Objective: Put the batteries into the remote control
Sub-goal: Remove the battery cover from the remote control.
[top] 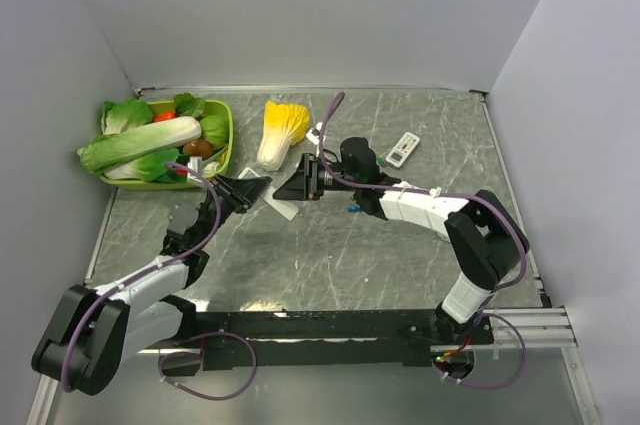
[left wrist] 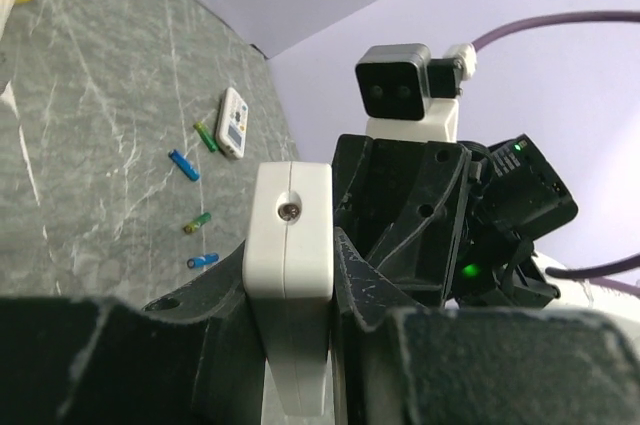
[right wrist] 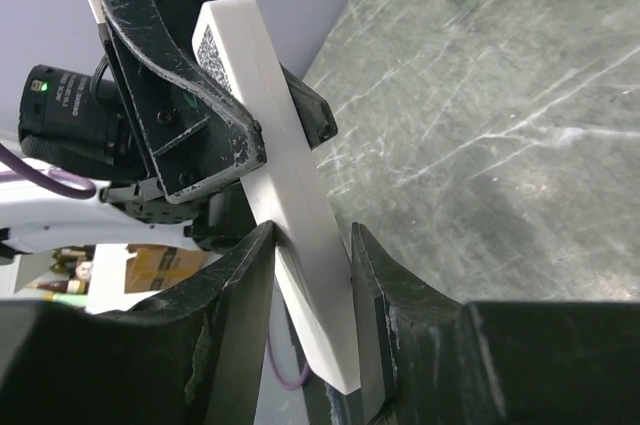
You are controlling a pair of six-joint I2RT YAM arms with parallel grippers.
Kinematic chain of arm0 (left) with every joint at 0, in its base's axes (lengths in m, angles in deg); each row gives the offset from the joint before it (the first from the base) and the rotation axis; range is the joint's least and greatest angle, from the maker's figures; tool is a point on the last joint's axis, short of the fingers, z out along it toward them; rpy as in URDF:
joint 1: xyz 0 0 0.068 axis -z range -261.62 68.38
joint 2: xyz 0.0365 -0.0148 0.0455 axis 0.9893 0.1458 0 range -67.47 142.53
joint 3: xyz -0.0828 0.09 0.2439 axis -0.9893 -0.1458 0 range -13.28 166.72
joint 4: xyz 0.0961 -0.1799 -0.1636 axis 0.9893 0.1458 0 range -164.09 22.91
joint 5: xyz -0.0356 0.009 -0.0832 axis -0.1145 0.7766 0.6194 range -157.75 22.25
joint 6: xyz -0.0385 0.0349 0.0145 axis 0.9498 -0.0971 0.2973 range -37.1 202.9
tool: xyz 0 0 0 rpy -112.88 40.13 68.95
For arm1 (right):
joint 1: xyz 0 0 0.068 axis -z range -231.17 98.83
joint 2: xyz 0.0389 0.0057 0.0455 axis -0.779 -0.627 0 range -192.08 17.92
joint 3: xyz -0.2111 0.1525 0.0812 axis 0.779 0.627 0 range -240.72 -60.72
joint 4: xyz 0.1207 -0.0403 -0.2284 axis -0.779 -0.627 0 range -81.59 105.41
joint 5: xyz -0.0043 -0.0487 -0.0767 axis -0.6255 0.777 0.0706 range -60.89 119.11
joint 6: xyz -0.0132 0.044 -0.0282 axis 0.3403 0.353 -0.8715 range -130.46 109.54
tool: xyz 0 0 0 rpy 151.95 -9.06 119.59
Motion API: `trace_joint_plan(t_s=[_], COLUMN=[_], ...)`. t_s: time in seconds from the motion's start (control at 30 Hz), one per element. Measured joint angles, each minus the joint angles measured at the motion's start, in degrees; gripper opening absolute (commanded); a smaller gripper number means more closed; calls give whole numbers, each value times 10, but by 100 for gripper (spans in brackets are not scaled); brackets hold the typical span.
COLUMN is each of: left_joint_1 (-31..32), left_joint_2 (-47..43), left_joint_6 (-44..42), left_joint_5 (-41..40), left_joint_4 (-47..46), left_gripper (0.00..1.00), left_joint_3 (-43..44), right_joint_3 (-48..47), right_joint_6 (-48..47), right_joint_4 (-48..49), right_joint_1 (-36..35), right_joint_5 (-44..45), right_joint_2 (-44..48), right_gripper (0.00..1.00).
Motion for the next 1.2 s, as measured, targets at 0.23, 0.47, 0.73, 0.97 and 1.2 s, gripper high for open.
trace_joint_plan(t_s=[0.23,0.47,0.73,0.97,1.2], left_joint_1=[6,6,-7,-7,-6], left_joint_2=[34,54,125,222,342], left_joint_6=[37,52,54,52,49], left_joint_5=[-29,-66,-99,-81,-57], left_joint_4=[-7,-11,-66,-157,-158], left_gripper=[1,2,2,2,2], left_joint_3=[-11,-26,-32,-29,-34], right_joint_3=[14,29,58,58,69], right_joint_6=[-30,-79,-107,-130,-150], right_joint_4=[-6,-23,-81,-123,-126], right_joint_1=[0,1,15,18,31], right_joint_5=[23,43,55,66,79], right_joint_2=[-8,-8,-8,-9,-13], right_gripper=[34,36,39,39,41])
